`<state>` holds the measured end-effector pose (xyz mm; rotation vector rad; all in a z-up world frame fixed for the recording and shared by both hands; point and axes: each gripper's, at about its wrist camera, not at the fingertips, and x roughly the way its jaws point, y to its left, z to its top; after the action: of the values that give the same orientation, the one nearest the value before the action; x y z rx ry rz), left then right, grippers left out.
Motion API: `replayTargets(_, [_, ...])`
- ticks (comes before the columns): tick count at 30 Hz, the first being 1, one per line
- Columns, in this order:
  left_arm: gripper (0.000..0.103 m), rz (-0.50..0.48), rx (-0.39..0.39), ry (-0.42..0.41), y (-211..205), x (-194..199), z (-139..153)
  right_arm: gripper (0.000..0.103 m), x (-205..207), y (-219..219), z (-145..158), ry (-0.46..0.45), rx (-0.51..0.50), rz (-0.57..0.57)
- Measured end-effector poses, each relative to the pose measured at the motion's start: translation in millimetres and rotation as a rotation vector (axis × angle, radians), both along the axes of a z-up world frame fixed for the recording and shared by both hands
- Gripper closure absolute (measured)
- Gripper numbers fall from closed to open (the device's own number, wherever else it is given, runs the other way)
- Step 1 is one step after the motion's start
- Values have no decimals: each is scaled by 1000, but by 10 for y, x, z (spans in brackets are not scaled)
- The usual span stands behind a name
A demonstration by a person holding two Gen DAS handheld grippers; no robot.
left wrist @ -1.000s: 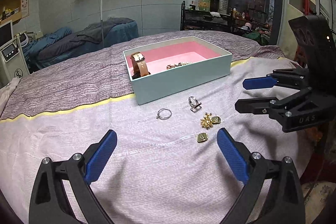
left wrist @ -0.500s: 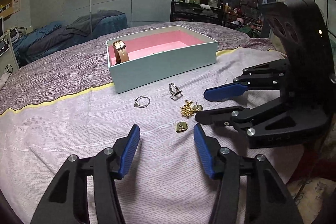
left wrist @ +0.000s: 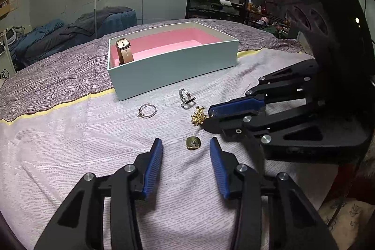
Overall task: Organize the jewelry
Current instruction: 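Grasp the small gold charm with the right gripper, then carry the gold charm into the pink-lined box and open the right gripper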
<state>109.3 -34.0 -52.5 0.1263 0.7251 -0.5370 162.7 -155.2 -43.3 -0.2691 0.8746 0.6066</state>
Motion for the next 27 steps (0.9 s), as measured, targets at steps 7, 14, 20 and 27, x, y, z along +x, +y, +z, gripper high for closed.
replayTargets(7, [74, -6, -6, 10, -55, 50, 11, 89, -7, -21, 2, 3, 21, -19])
replayTargets(14, [87, -22, -1, 11, -96, 47, 3, 89, -57, -92, 11, 9, 55, -52])
replayTargets(20, [90, -10, -13, 10, -107, 35, 17, 89, -106, -155, 23, 6, 76, -78])
replayTargets(27, [90, 1, -31, -22, -66, 2, 158, 89, -162, -253, 121, -28, 107, -116])
